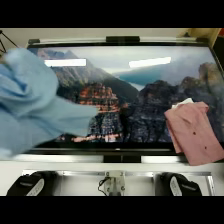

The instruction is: Fold the shirts.

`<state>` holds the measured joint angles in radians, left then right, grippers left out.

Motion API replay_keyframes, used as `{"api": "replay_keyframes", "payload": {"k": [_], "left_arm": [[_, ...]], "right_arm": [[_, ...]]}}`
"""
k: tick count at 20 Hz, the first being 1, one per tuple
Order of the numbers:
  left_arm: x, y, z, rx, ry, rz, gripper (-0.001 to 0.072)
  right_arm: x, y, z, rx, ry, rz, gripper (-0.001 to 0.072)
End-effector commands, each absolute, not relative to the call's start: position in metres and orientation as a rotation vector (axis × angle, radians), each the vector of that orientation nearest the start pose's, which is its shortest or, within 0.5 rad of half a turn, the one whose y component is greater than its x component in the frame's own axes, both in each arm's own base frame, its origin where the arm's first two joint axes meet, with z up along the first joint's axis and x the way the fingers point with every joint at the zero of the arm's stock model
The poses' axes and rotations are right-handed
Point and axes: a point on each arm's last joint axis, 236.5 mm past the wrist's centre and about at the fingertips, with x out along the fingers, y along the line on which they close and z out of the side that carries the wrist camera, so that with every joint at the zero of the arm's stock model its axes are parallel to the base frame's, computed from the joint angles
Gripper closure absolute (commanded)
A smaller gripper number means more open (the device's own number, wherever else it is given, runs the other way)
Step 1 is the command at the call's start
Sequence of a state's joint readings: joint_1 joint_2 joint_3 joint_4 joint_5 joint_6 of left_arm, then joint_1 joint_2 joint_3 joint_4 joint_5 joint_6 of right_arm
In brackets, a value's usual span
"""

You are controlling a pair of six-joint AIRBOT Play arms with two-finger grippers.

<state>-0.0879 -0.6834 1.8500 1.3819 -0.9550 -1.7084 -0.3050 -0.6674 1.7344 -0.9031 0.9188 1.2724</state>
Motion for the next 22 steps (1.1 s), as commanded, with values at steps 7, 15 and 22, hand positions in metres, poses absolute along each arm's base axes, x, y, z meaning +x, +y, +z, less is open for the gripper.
{"api": "replay_keyframes", "payload": {"k": [7,15,22], "left_arm": [[0.31,-0.134,0.54,-0.393,-0.091,-0.584,0.0678],[0.356,-0.257,0.549,-0.562,-0.184,-0.918,0.0679],[0.361,-0.213,0.496,-0.346,0.042,-0.853,0.068]], "right_arm": [[0.302,0.051,0.429,0.133,0.264,0.326,0.0664],[0.38,0.033,0.363,0.216,0.454,0.358,0.0299],[0.366,0.046,0.255,0.245,0.848,0.408,0.02]]}}
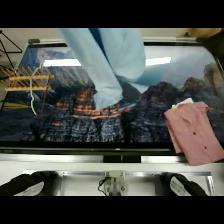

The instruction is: Fold the shirts.

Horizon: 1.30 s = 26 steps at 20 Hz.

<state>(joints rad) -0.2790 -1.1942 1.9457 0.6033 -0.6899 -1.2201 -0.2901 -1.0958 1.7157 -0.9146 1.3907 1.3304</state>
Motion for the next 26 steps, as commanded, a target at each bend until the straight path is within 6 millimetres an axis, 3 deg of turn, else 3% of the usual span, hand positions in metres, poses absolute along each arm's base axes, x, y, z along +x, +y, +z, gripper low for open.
{"api": "replay_keyframes", "payload": {"k": [1,2,5,7,9,11,15,17,22,26], "left_arm": [[0.371,-0.194,0.474,-0.327,0.128,-0.785,0.0681],[0.38,-0.175,0.456,-0.303,0.197,-0.716,0.068],[0.396,-0.121,0.414,-0.209,0.329,-0.527,0.0681],[0.399,-0.101,0.397,-0.191,0.391,-0.457,0.0681],[0.398,-0.097,0.389,-0.175,0.422,-0.442,0.068],[0.397,-0.097,0.389,-0.175,0.426,-0.444,0.068],[0.397,-0.097,0.389,-0.175,0.426,-0.444,0.0679],[0.397,-0.097,0.389,-0.175,0.426,-0.444,0.0679],[0.397,-0.1,0.389,-0.176,0.426,-0.451,0.0679],[0.396,-0.102,0.389,-0.174,0.425,-0.457,0.0679]], "right_arm": [[0.36,0.053,0.223,0.243,0.94,0.419,0.0168],[0.355,0.066,0.187,0.244,1.029,0.439,0.0081],[0.358,0.109,0.09,0.311,1.129,0.442,0.0081],[0.362,0.125,0.035,0.406,1.188,0.373,0.0081],[0.369,0.146,-0.005,0.5,1.246,0.355,0.0081],[0.382,0.166,-0.029,0.592,1.264,0.349,0.0081],[0.402,0.182,-0.065,0.769,1.285,0.291,0.0081],[0.399,0.196,-0.075,0.836,1.321,0.3,0.0081],[0.371,0.251,-0.085,0.772,1.39,0.385,0.0081],[0.37,0.269,-0.091,0.816,1.389,0.347,0.0081]]}}
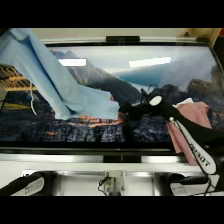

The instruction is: Fold the shirts.

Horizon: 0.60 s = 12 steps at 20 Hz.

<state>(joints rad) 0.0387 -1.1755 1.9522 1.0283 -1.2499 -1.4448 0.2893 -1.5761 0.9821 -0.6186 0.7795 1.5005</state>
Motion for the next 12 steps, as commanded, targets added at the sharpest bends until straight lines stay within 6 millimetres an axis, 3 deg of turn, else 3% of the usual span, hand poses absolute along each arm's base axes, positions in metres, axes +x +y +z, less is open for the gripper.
{"api": "replay_keyframes", "payload": {"k": [1,8,9,11,12], "left_arm": [[0.395,-0.102,0.39,-0.174,0.424,-0.458,0.0679],[0.388,-0.102,0.397,-0.148,0.402,-0.463,0.0679],[0.387,-0.102,0.398,-0.147,0.4,-0.463,0.0679],[0.386,-0.102,0.399,-0.146,0.397,-0.463,0.0679],[0.386,-0.102,0.399,-0.146,0.397,-0.463,0.0679]], "right_arm": [[0.369,0.275,-0.092,0.843,1.396,0.346,0.0081],[0.377,0.3,-0.101,0.973,1.368,0.284,0.0096],[0.376,0.301,-0.102,0.987,1.374,0.274,0.0182],[0.373,0.305,-0.101,1.005,1.394,0.287,0.0531],[0.369,0.307,-0.1,0.998,1.406,0.302,0.066]]}}
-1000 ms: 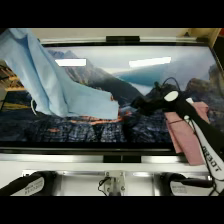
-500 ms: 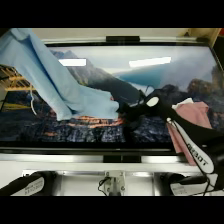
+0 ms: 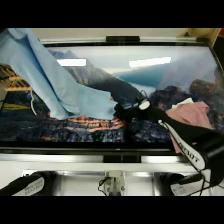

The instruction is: Fold the shirts.

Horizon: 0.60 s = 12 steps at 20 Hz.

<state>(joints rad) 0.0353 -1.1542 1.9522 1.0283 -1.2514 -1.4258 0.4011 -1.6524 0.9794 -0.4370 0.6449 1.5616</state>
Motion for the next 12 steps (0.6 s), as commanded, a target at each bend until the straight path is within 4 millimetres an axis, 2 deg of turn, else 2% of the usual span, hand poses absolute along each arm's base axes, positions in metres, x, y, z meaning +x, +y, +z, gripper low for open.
{"api": "replay_keyframes", "payload": {"k": [1,2,4,5,7,8,9,10,11,12], "left_arm": [[0.386,-0.102,0.398,-0.145,0.397,-0.462,0.0679],[0.387,-0.102,0.398,-0.144,0.397,-0.46,0.0679],[0.386,-0.1,0.399,-0.144,0.395,-0.456,0.0679],[0.386,-0.098,0.401,-0.136,0.386,-0.453,0.0679],[0.38,-0.095,0.416,-0.083,0.335,-0.451,0.0679],[0.373,-0.094,0.429,-0.061,0.296,-0.45,0.0679],[0.362,-0.092,0.448,-0.038,0.244,-0.446,0.0679],[0.349,-0.091,0.469,-0.021,0.183,-0.438,0.0679],[0.333,-0.088,0.493,-0.012,0.105,-0.421,0.0679],[0.316,-0.083,0.516,-0.01,0.025,-0.398,0.0679]], "right_arm": [[0.365,0.309,-0.098,0.979,1.418,0.337,0.0665],[0.362,0.311,-0.091,0.932,1.421,0.409,0.0665],[0.359,0.307,-0.063,0.828,1.395,0.565,0.0666],[0.364,0.295,-0.04,0.777,1.36,0.616,0.0666],[0.387,0.257,0.023,0.678,1.217,0.658,0.0665],[0.401,0.235,0.066,0.622,1.103,0.675,0.0666],[0.413,0.209,0.122,0.564,0.952,0.685,0.0665],[0.421,0.181,0.186,0.511,0.773,0.672,0.0666],[0.421,0.155,0.25,0.463,0.596,0.641,0.0666],[0.412,0.126,0.319,0.417,0.396,0.588,0.0665]]}}
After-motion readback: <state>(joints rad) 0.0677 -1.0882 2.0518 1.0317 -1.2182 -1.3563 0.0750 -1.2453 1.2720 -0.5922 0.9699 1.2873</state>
